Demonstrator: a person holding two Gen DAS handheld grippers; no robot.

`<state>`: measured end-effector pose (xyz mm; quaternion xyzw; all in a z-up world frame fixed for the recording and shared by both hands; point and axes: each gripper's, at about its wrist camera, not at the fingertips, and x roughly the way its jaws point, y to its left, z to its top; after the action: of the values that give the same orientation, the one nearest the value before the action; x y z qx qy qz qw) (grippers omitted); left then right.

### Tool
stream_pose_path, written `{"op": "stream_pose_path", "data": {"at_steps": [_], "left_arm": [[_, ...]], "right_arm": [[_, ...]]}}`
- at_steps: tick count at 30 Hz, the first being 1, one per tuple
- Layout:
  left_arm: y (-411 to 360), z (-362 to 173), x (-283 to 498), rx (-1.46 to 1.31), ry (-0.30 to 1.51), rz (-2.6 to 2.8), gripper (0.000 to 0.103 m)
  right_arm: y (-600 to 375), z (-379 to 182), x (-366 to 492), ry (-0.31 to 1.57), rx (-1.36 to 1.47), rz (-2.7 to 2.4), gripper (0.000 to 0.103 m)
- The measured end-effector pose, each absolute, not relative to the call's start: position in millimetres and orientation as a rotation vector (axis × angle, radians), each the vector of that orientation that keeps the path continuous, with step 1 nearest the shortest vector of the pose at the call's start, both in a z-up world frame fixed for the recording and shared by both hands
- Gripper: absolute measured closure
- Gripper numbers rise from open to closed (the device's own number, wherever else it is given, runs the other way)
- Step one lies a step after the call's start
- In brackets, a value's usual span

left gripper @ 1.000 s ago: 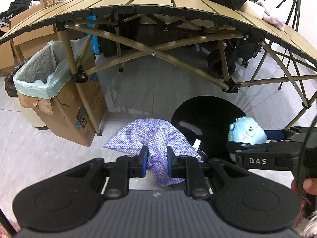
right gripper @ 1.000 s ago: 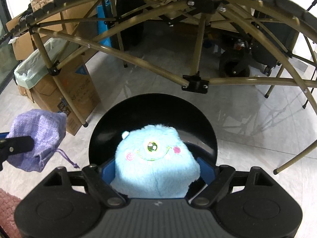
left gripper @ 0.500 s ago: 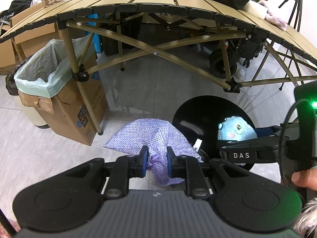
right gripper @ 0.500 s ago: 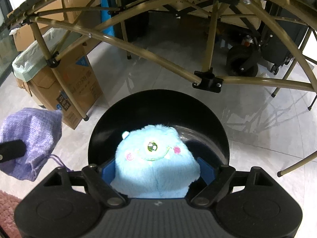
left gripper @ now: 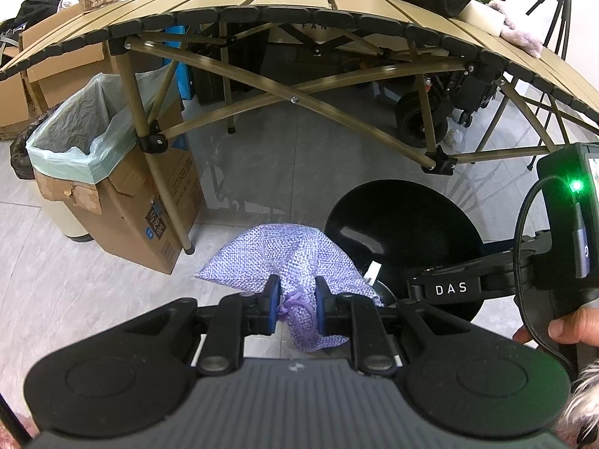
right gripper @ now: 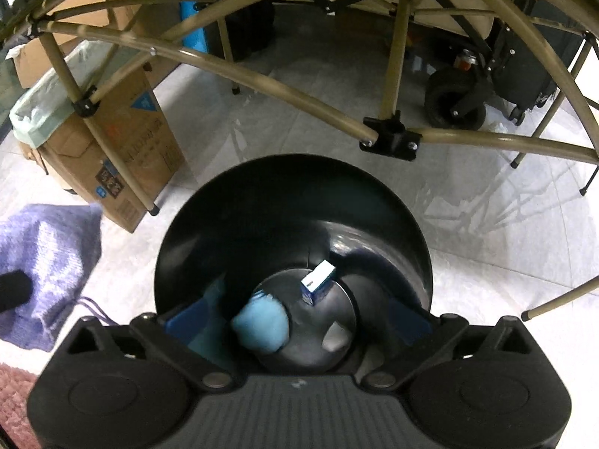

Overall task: Collect trash
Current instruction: 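Open the right tool over the bin to drop the blue plush, then lower the left tool over the bin and release the purple bag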

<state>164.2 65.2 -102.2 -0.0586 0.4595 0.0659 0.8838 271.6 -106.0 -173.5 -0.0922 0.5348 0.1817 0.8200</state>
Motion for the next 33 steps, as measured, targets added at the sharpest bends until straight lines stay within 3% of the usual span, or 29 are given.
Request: {"op": "stream_pose_path", "data": {"at_steps": [33], "left_arm": [[46.3, -99.3, 167.0, -0.098, 0.958, 0.099, 0.084]], "right_arm": [[-131.9, -148.3, 258.5, 1.134, -0.214, 0.368, 0.0]]}}
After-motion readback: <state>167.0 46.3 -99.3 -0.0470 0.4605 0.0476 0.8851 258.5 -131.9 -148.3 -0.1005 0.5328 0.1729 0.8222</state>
